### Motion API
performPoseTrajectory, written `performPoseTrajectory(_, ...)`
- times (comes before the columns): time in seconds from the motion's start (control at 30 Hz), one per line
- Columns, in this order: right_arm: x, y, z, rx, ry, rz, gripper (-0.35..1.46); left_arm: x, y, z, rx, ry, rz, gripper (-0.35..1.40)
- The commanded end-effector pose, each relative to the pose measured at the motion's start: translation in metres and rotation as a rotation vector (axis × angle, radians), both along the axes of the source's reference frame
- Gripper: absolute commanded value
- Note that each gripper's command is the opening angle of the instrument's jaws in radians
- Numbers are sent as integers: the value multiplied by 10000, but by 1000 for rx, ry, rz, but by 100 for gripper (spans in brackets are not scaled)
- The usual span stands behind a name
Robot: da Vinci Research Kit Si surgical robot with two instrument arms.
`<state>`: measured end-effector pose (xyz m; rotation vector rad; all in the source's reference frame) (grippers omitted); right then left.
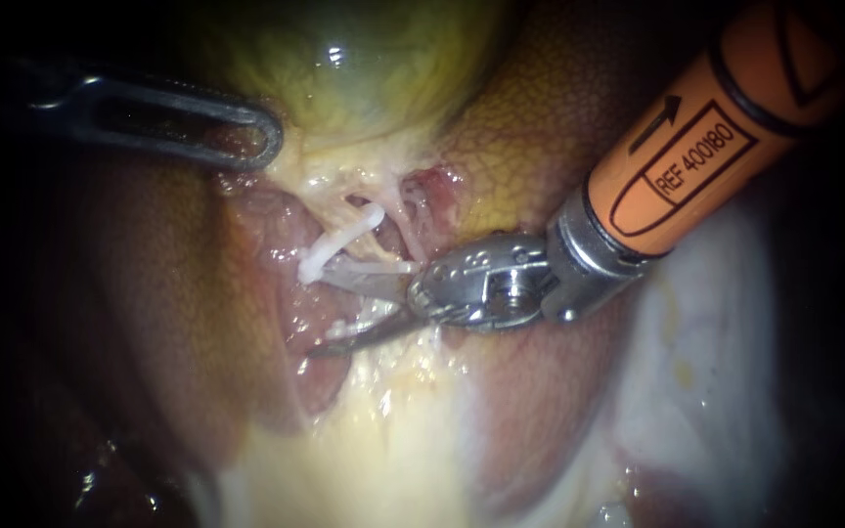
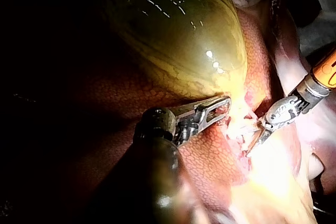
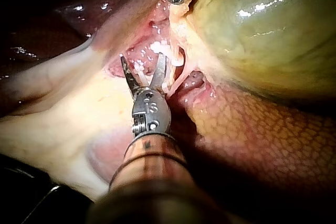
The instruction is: Go to the cutting position left tube
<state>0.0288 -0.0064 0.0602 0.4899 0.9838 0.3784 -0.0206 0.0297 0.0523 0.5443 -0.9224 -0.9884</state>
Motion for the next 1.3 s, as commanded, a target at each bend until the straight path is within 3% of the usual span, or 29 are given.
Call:
performPoseTrajectory(0.03,0,0,0,0,0,0,97,0,0,0,0,0,0,-35)
performPoseTrajectory(0.33,5,-5,-10,10,24,-7,97,0,1,1,0,0,0,-35)
performPoseTrajectory(0.67,16,-17,-44,32,82,-23,97,0,1,2,0,0,1,-35)
performPoseTrajectory(0.93,14,-21,-70,52,153,-71,104,0,1,3,-1,0,1,-35)
performPoseTrajectory(1.13,-3,-15,-87,63,193,-117,106,1,1,4,-1,0,1,-35)
performPoseTrajectory(1.3,-21,-3,-93,93,214,-118,106,1,1,4,-1,0,1,-35)
